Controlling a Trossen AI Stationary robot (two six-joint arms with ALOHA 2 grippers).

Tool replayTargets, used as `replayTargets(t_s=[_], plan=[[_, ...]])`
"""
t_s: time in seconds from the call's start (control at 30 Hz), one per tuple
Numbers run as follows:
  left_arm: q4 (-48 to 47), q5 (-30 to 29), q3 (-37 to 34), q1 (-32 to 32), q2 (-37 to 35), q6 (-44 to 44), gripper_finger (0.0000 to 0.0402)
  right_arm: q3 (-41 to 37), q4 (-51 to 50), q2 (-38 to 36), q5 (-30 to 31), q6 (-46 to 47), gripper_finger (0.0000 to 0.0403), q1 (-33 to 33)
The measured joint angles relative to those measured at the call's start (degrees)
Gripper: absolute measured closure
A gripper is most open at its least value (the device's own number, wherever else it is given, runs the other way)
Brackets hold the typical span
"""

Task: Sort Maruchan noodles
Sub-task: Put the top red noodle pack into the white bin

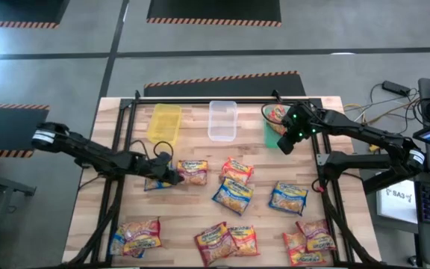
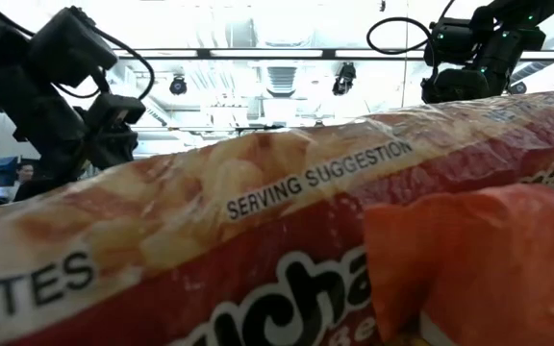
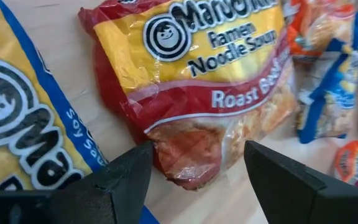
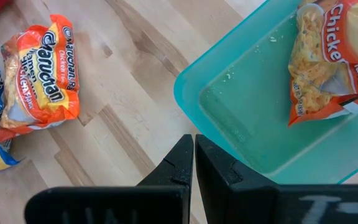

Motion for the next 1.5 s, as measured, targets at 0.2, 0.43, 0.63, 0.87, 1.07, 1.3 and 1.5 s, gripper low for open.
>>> replayTargets(t_s=[0.2, 0.43, 0.63, 0.87, 1.07, 1.3, 1.5], plan=[[0.50, -0.30, 0.80, 0.08, 2.95, 2.71, 0.0163, 0.00, 0.00, 0.00, -0.01, -0.02, 0.0394, 0.00], [0.59, -2.79, 0.76, 0.26, 3.43, 3.42, 0.0163, 0.00, 0.00, 0.00, -0.01, 0.03, 0.0394, 0.00], [0.33, 1.23, 1.10, -0.15, 2.01, 7.34, 0.0163, 0.00, 0.03, 0.00, 0.01, -0.98, 0.0394, -0.01], [-3.17, 1.52, 4.78, -0.15, 1.76, 14.95, 0.0163, 0.01, 2.62, 0.00, 0.04, -2.95, 0.0394, -0.02], [-7.73, 1.49, 7.85, -0.15, 1.66, 19.46, 0.0163, 0.00, 7.29, 0.00, 1.98, -12.89, 0.0394, -0.02], [-10.68, -0.61, 9.87, -0.17, 1.62, 28.51, 0.0165, -0.11, 11.68, 1.11, 1.78, 12.68, 0.0394, 0.00], [-10.64, -1.35, 10.90, -0.15, 3.52, 47.42, 0.0169, -0.11, 22.02, 2.67, 3.49, 13.81, 0.0394, -0.02]])
